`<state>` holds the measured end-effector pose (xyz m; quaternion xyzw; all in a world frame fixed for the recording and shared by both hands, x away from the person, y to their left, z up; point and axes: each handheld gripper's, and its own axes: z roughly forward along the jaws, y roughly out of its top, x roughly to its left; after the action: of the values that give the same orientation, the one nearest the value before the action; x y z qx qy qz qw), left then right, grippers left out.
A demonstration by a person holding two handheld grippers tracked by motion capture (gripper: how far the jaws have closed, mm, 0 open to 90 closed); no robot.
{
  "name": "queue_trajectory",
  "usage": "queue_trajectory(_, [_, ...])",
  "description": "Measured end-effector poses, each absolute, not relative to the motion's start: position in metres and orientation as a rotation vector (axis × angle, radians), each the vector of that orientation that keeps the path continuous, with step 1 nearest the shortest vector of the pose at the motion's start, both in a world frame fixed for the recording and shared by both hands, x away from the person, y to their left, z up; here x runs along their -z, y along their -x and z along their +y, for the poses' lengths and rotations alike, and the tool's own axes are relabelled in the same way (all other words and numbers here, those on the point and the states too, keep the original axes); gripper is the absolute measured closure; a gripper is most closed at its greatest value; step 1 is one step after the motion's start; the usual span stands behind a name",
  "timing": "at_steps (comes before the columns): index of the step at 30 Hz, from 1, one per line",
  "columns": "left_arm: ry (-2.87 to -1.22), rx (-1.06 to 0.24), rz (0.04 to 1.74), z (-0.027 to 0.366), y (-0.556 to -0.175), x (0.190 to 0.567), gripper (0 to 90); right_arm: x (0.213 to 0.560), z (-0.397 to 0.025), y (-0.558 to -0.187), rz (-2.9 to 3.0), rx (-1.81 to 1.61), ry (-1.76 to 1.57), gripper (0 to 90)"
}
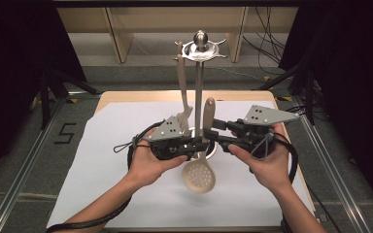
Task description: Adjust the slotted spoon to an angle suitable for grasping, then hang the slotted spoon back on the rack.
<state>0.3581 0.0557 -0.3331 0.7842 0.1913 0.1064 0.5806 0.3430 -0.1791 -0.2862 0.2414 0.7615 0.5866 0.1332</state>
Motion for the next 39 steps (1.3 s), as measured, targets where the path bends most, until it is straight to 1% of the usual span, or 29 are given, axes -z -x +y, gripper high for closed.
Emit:
queue_trajectory(6, [-1.807,-0.315,0.512,0.058,-0.361,0.326,77.2,0.286,-0.203,-0.343,2.098,-1.706,-0.750,59.4])
queue_trajectory(9, [-1.791,-0.350,0.534,0.059,-0.363,0.321,77.2,0.288,-0.219,-0.343,2.043,-1.680,-0.837,59.5])
queue_trajectory(14, [-1.775,-0.355,0.564,0.063,-0.370,0.315,77.2,0.292,-0.243,-0.347,1.949,-1.602,-0.980,60.1])
queue_trajectory(17, [-1.771,-0.366,0.564,0.064,-0.373,0.312,77.2,0.295,-0.251,-0.350,1.921,-1.549,-0.999,60.2])
queue_trajectory(25, [-1.766,-0.364,0.569,0.068,-0.374,0.308,77.1,0.294,-0.260,-0.353,1.888,-1.552,-1.064,60.5])
queue_trajectory(33, [-1.763,-0.364,0.572,0.070,-0.374,0.306,77.1,0.289,-0.262,-0.351,1.865,-1.550,-1.067,60.8])
queue_trajectory(39, [-1.763,-0.378,0.577,0.069,-0.375,0.304,77.1,0.289,-0.267,-0.357,1.874,-1.555,-1.048,60.7])
